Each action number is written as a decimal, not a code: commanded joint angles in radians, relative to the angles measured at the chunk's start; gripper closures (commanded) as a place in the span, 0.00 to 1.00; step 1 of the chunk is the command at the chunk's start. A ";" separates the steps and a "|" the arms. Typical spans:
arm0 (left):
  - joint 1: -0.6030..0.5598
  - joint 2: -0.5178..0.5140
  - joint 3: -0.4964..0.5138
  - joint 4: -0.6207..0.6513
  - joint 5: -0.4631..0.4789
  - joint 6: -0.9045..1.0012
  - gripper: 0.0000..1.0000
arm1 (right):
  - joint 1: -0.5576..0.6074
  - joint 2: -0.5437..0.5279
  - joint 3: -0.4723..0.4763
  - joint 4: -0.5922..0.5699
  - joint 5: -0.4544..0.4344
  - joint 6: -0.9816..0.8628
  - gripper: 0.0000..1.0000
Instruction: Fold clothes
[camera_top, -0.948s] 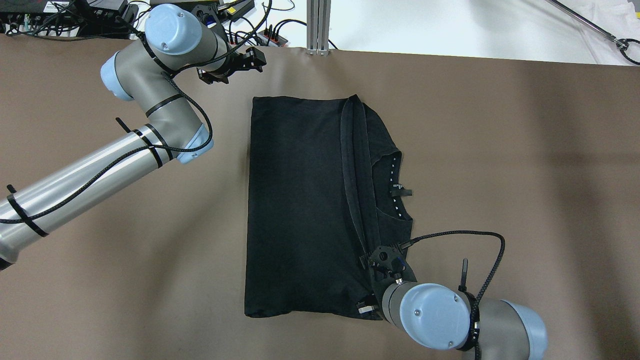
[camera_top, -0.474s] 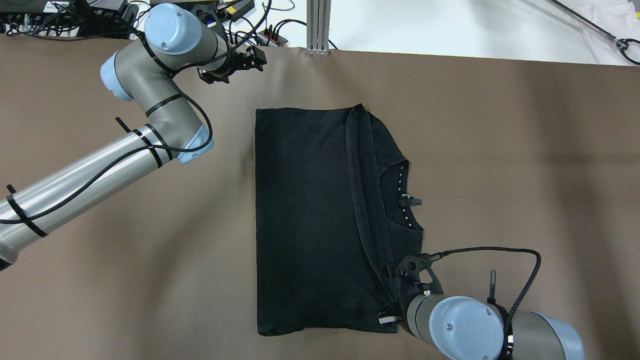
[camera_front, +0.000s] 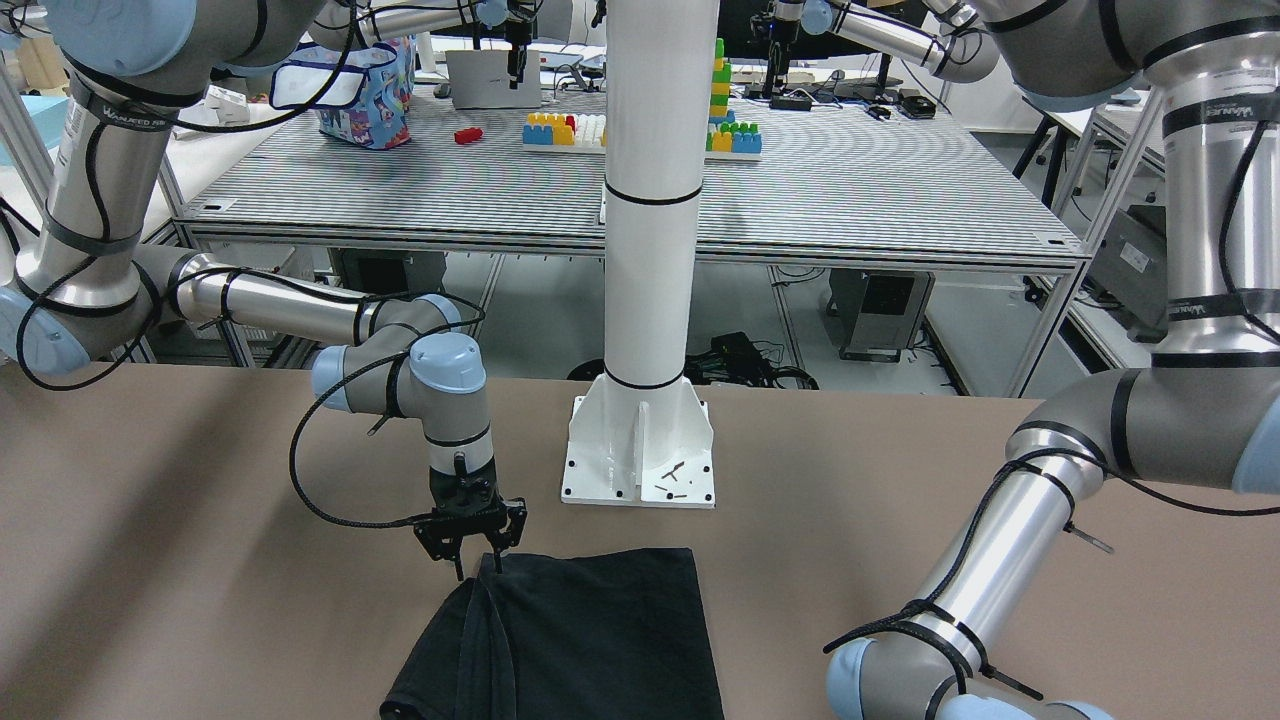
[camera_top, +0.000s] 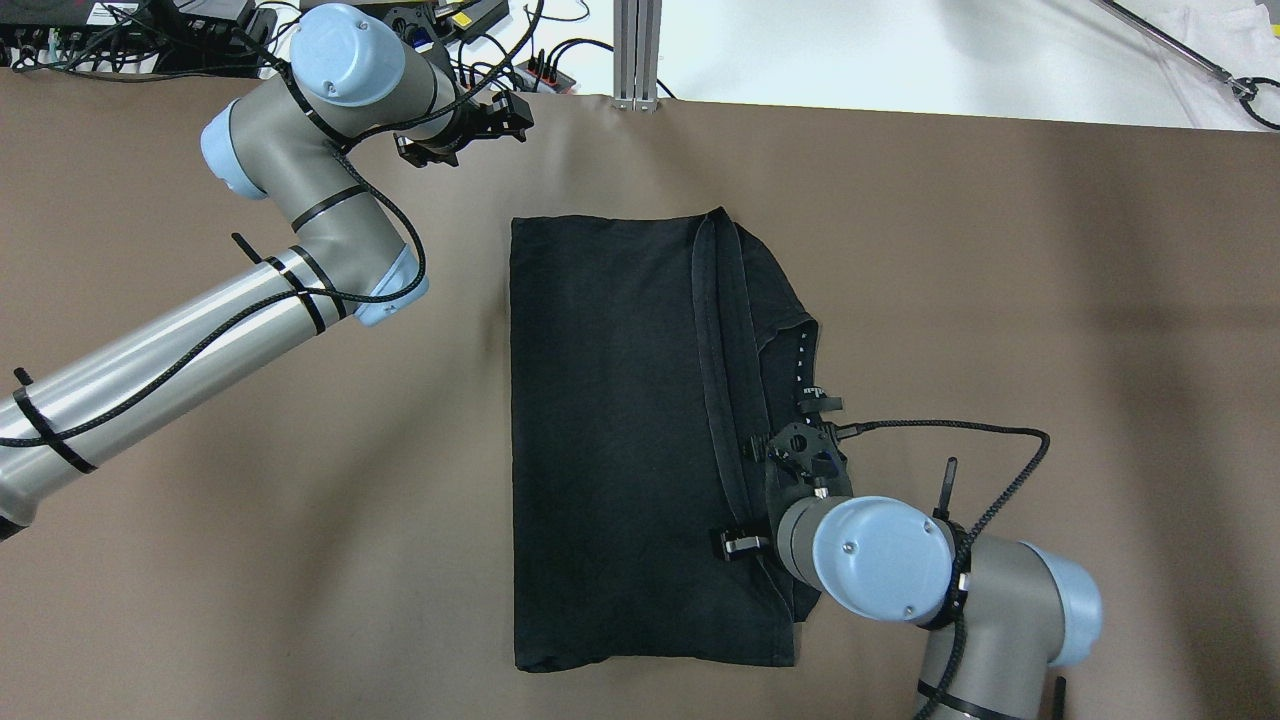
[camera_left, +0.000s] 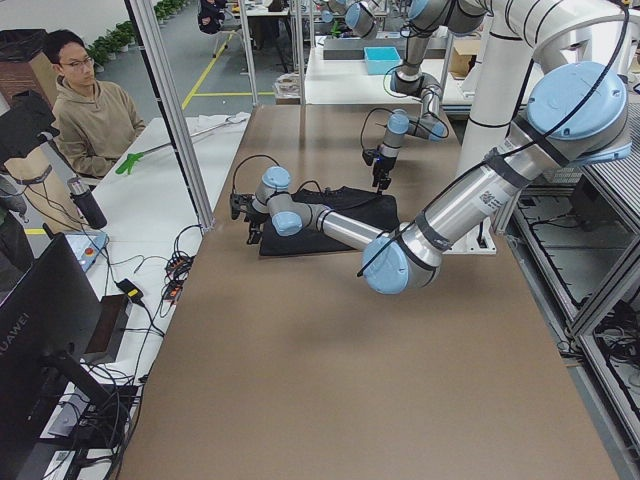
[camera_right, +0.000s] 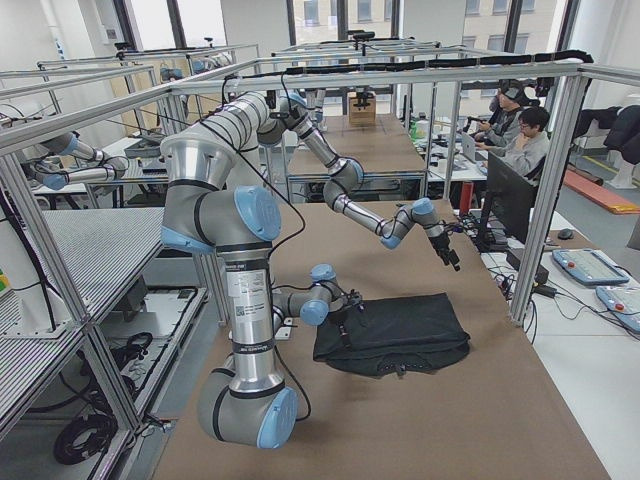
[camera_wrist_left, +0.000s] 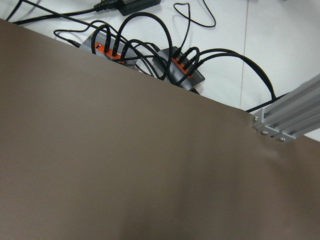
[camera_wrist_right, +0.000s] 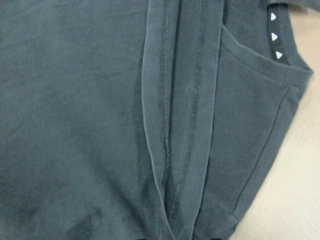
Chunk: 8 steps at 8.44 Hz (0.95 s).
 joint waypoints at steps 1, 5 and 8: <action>-0.002 0.001 0.001 0.001 0.000 0.000 0.00 | 0.042 0.084 -0.119 0.003 -0.005 -0.096 0.05; -0.008 0.001 0.001 0.001 0.000 -0.002 0.00 | 0.040 0.115 -0.191 0.013 -0.009 -0.165 0.05; -0.008 0.003 0.001 0.001 0.000 -0.019 0.00 | 0.043 0.110 -0.203 0.013 -0.011 -0.226 0.05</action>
